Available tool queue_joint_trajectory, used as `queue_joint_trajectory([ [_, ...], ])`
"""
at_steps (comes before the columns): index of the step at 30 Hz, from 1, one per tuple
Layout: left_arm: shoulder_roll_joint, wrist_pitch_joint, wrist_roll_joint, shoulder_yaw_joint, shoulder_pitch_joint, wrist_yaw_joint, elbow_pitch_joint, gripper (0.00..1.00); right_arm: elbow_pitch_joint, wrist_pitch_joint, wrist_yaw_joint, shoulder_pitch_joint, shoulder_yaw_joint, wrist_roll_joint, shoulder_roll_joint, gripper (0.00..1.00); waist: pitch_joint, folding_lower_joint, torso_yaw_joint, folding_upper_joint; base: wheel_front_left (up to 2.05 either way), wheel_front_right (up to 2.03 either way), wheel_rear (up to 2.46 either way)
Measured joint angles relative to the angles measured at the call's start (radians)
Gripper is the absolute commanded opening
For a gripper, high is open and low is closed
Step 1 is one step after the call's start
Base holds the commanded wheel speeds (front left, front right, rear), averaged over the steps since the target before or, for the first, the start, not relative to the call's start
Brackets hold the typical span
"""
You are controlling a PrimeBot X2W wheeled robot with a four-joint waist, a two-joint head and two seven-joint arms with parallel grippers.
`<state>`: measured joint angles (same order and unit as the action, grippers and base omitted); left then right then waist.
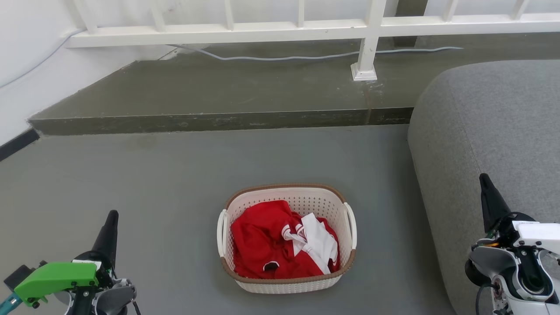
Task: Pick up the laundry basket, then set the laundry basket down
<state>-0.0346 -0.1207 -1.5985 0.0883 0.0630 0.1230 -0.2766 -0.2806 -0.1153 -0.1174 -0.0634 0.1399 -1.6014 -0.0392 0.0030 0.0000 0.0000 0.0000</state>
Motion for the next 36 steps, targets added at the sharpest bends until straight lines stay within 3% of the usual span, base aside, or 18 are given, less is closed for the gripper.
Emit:
queue_joint_trajectory([
  [5, 0.001, 0.0, 0.0, 0.0, -0.001, 0.0, -0.002, 0.0, -0.002, 0.0, 0.001, 0.001, 0.0, 0.0, 0.001, 0.0, 0.0, 0.0, 0.0, 0.0, 0.0, 0.0, 0.0],
  [6, 0.003, -0.001, 0.0, 0.0, -0.005, -0.001, -0.011, 1.0, -0.01, 0.0, 0.004, 0.004, 0.0, 0.0, 0.003, 1.0, 0.0, 0.0, 0.0, 0.0, 0.0, 0.0, 0.0],
  [11, 0.024, -0.001, 0.0, -0.003, -0.05, -0.001, -0.049, 1.0, -0.051, 0.0, 0.004, 0.053, -0.003, 0.0, 0.026, 1.0, 0.0, 0.0, 0.0, 0.0, 0.0, 0.0, 0.0],
  [24, 0.021, 0.029, 0.014, -0.004, -0.049, -0.001, -0.021, 1.0, -0.019, 0.028, 0.004, 0.052, -0.031, 0.027, 0.025, 1.0, 0.005, 0.0, 0.0, 0.0, 0.0, 0.0, 0.0],
  [36, -0.02, 0.083, 0.138, -0.046, -0.048, -0.001, 0.022, 1.0, 0.019, 0.081, 0.004, 0.044, -0.097, 0.149, -0.012, 1.0, 0.012, 0.0, -0.002, 0.0, 0.0, 0.0, 0.0],
])
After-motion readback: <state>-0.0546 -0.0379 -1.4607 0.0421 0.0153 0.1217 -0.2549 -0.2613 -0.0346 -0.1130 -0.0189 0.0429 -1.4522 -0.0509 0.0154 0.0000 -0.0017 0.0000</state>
